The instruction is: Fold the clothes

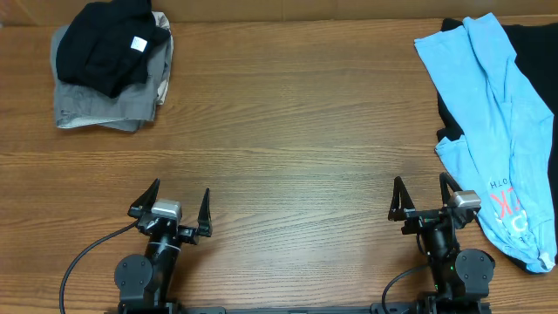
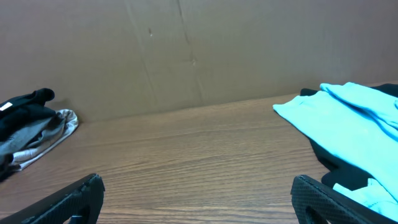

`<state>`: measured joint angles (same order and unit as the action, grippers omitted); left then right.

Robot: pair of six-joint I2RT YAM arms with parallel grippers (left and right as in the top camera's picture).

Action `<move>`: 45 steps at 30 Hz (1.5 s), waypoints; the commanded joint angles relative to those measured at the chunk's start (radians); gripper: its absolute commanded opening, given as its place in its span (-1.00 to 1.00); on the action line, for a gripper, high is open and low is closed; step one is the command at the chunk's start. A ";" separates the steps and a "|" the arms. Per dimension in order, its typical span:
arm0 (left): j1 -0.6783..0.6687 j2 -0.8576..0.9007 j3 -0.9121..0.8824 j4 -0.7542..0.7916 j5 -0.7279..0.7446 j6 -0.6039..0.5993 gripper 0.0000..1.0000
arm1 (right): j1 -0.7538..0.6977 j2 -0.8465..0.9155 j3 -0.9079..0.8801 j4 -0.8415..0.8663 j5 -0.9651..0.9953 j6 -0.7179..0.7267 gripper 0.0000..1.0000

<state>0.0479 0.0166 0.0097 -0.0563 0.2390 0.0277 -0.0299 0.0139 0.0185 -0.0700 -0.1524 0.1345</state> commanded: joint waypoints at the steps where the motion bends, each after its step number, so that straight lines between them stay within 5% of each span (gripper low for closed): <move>1: 0.004 -0.010 -0.005 0.001 -0.010 -0.009 1.00 | 0.008 -0.011 -0.011 0.005 0.006 0.004 1.00; 45: 0.005 -0.010 0.003 0.057 0.031 -0.022 1.00 | 0.008 -0.011 -0.007 0.086 -0.034 0.026 1.00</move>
<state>0.0479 0.0166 0.0090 -0.0105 0.2256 0.0273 -0.0299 0.0139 0.0185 -0.0170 -0.1543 0.1383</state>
